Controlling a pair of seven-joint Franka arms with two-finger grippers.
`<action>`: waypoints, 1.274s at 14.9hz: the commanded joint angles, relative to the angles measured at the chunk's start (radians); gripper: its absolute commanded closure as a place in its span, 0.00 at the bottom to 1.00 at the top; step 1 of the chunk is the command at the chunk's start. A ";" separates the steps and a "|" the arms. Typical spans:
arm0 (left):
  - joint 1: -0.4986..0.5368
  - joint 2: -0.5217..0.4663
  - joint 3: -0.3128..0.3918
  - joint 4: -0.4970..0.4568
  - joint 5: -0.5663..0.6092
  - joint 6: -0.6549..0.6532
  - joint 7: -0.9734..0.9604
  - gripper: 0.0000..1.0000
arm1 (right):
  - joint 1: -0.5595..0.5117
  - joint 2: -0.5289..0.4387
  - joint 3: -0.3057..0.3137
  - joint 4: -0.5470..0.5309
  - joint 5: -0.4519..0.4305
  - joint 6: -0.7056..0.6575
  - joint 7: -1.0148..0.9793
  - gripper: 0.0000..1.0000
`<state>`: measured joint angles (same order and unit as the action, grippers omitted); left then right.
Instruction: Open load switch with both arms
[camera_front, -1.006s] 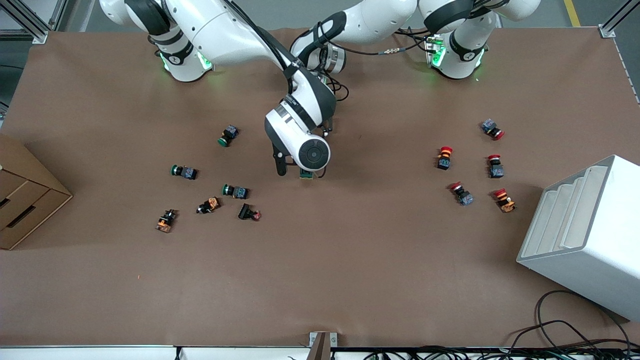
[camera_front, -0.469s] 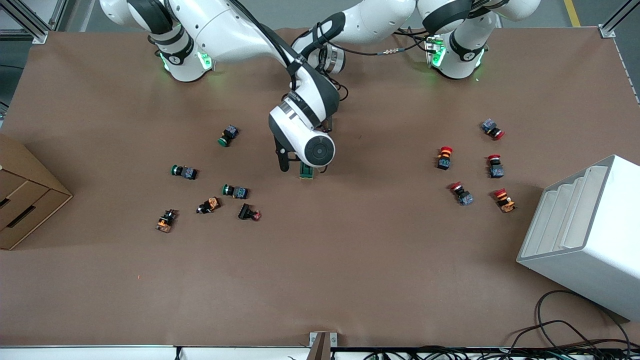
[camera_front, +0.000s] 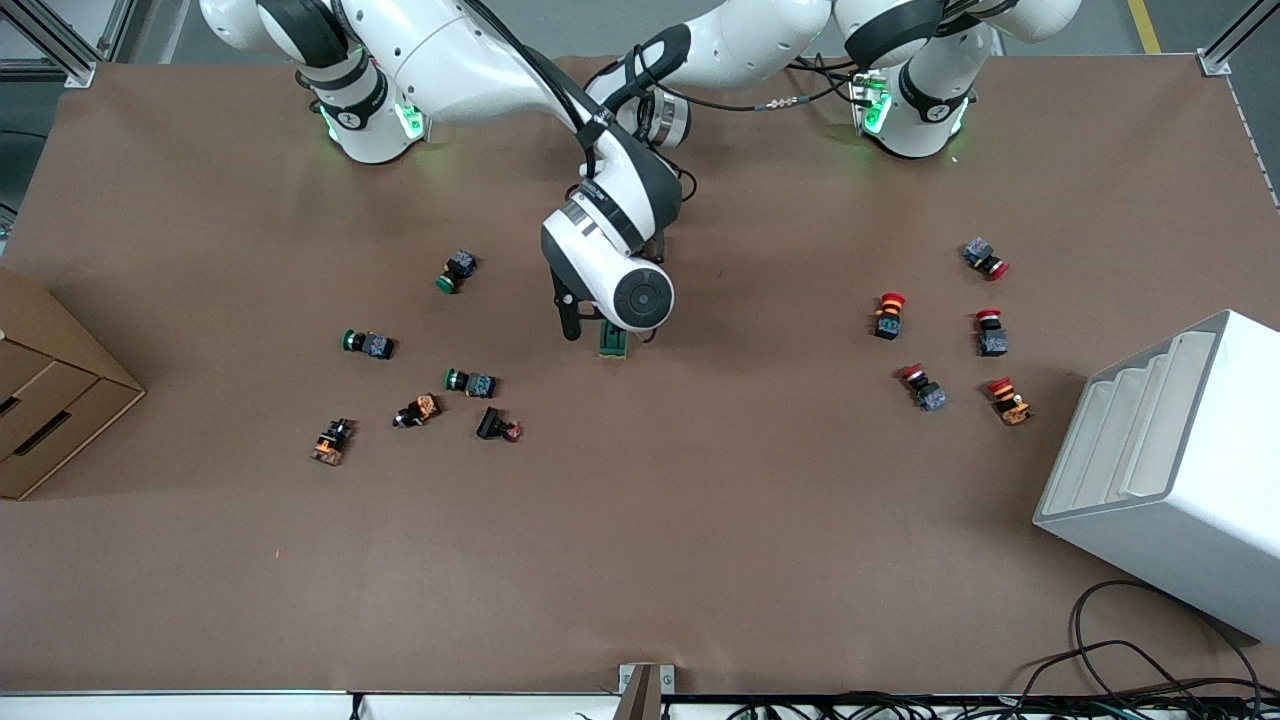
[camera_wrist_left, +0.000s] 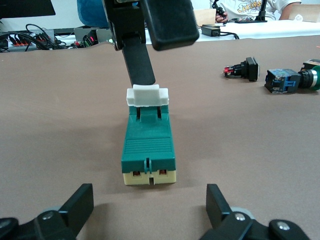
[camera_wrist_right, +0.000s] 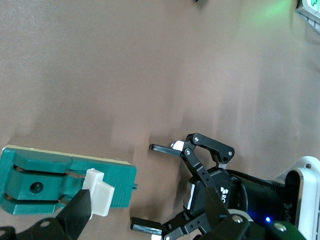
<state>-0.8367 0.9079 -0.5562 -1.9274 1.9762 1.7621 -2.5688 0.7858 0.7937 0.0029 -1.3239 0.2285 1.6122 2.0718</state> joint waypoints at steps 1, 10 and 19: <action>-0.015 0.023 0.013 0.025 -0.025 -0.009 0.022 0.01 | 0.007 -0.002 -0.004 -0.030 0.008 0.005 -0.002 0.00; -0.015 0.025 0.013 0.025 -0.025 -0.009 0.028 0.01 | 0.021 0.013 -0.006 -0.040 0.005 0.034 -0.004 0.00; -0.010 0.017 0.013 0.025 -0.037 -0.009 0.044 0.01 | -0.045 -0.028 -0.014 -0.021 0.005 0.002 -0.140 0.00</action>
<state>-0.8385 0.9082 -0.5555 -1.9239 1.9699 1.7602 -2.5555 0.7860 0.7966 -0.0134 -1.3400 0.2282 1.6353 2.0046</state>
